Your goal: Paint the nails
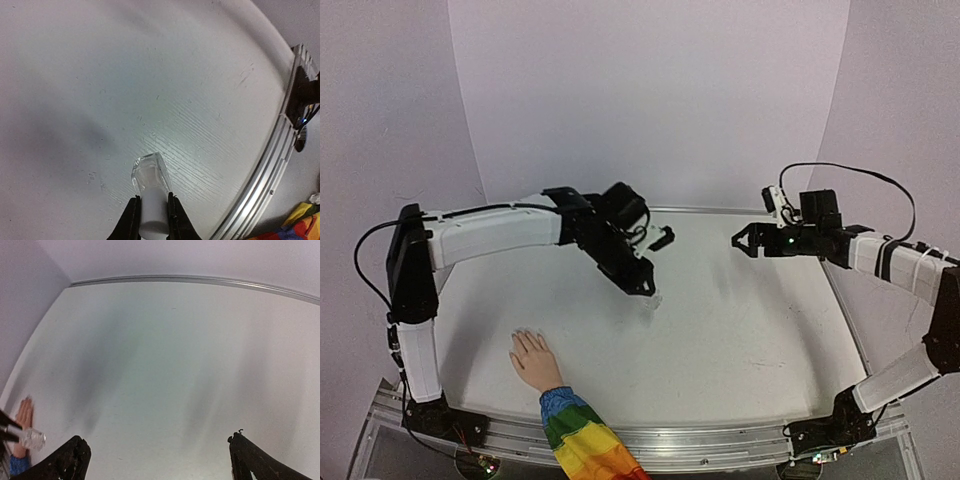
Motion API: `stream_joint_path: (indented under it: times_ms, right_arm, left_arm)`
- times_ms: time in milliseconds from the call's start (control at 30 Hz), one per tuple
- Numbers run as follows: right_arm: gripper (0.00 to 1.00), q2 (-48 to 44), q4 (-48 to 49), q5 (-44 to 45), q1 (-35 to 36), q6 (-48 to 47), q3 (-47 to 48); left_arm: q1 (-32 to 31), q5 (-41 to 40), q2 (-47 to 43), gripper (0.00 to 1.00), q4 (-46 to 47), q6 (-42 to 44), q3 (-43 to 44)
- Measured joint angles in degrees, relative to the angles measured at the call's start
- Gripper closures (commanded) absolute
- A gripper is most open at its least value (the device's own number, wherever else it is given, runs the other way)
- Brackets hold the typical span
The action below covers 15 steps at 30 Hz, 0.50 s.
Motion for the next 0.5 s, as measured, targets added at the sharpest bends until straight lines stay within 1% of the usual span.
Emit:
stream_joint_path:
  times_ms: [133,267,333,400,500]
  right_arm:
    - [0.02,5.46,3.58,-10.99,8.2,-0.94,4.09]
    - [0.02,10.54,9.42,-22.01,15.78,-0.52,6.93]
    - [0.03,12.02,11.8,-26.05,18.88,-0.24,7.82]
    - [0.09,13.44,14.29,-29.0,21.46,0.24,9.14]
    - [0.21,15.72,18.53,-32.06,23.67,1.55,11.34]
  left_arm:
    - [6.86,7.61,-7.72,1.0,-0.15,2.16,-0.5]
    - [11.21,15.17,-13.55,1.0,-0.15,4.7,-1.73]
    - [12.59,18.93,-15.47,1.0,-0.17,5.66,-2.4]
    - [13.6,22.56,-16.68,1.0,-0.15,6.32,-2.91]
    - [14.38,27.08,-17.4,1.0,-0.11,7.26,-3.1]
